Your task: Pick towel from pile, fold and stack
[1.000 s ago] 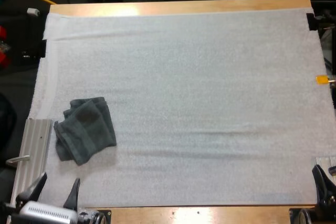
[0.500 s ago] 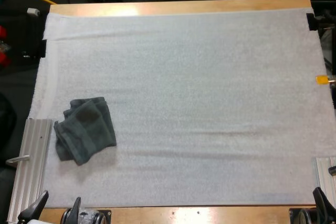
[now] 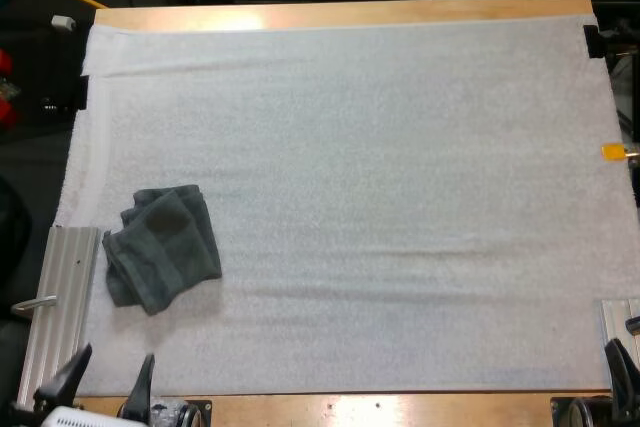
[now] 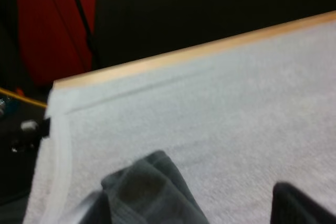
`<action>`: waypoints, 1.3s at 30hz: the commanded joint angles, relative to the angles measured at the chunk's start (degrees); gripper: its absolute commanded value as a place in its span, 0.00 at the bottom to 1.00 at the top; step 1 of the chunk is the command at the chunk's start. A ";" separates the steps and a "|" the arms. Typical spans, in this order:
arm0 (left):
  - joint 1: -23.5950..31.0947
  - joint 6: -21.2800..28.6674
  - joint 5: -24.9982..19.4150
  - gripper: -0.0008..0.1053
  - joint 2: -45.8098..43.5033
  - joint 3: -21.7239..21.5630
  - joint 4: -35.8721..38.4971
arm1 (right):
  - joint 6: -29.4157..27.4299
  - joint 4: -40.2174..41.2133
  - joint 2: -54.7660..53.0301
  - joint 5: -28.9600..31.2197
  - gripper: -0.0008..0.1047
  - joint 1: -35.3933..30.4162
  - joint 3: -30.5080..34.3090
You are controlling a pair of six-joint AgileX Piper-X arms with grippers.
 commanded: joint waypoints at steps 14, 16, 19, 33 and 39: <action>0.02 -0.19 -0.01 0.58 -7.87 12.96 -15.89 | -0.05 -11.68 -2.09 -0.16 0.60 -0.18 11.28; 0.02 -0.19 -0.01 0.58 -7.87 14.85 -15.89 | -0.05 -11.68 -2.09 -0.16 0.60 -0.18 12.81; 0.02 -0.19 -0.01 0.58 -7.87 17.18 -16.90 | -0.05 -11.68 -2.09 0.18 0.60 -0.18 14.99; 0.02 -0.43 -0.01 0.58 -7.65 25.03 -19.43 | 0.08 -13.08 -1.89 2.24 0.60 -0.18 20.96; 0.02 -0.43 -0.01 0.58 -7.65 25.03 -19.43 | 0.09 -13.08 -1.89 2.24 0.60 -0.18 20.96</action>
